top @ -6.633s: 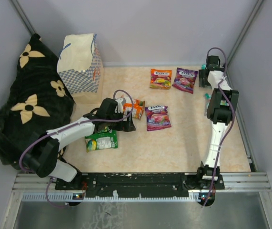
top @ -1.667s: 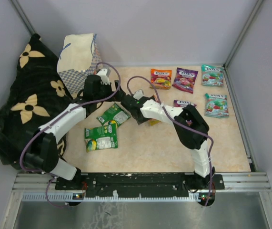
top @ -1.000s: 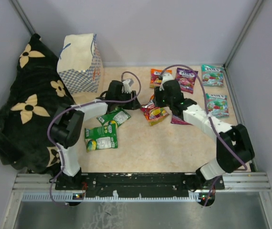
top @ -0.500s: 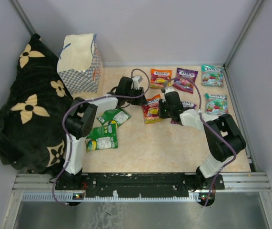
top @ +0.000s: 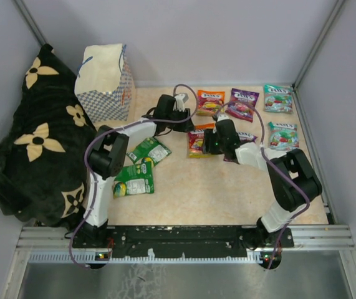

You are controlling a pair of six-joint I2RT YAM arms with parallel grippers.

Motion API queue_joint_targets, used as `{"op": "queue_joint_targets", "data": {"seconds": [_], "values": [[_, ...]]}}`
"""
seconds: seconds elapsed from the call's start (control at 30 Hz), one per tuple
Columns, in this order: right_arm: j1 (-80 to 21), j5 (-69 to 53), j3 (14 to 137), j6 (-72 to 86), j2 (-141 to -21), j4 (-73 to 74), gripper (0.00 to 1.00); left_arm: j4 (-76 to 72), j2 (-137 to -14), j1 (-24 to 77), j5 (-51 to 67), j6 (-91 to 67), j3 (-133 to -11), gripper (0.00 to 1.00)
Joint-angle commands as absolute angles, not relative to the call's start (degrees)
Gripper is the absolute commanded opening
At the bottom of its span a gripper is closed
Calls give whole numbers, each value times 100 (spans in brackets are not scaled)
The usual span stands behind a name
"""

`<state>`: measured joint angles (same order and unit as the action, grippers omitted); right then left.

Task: Take the snacks out of the paper bag
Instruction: Adjust the snack at the center of the board.

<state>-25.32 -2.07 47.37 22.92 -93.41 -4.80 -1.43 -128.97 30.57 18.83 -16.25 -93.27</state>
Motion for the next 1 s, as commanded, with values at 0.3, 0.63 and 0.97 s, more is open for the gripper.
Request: {"op": "queue_joint_targets", "data": {"seconds": [0.3,0.63,0.97], "values": [[-3297,-624,6619,1442,-8829,515,68,233,-9151,2283,760,-1877,-6613,99],[-4006,-1349,8611,1559,-11470,797,66,-56,-7253,1919,-363,-2673,-4729,100],[-4061,-1076,9418,1612,-12498,1102,52,-64,-6828,1898,148,-2259,-4524,100]]}}
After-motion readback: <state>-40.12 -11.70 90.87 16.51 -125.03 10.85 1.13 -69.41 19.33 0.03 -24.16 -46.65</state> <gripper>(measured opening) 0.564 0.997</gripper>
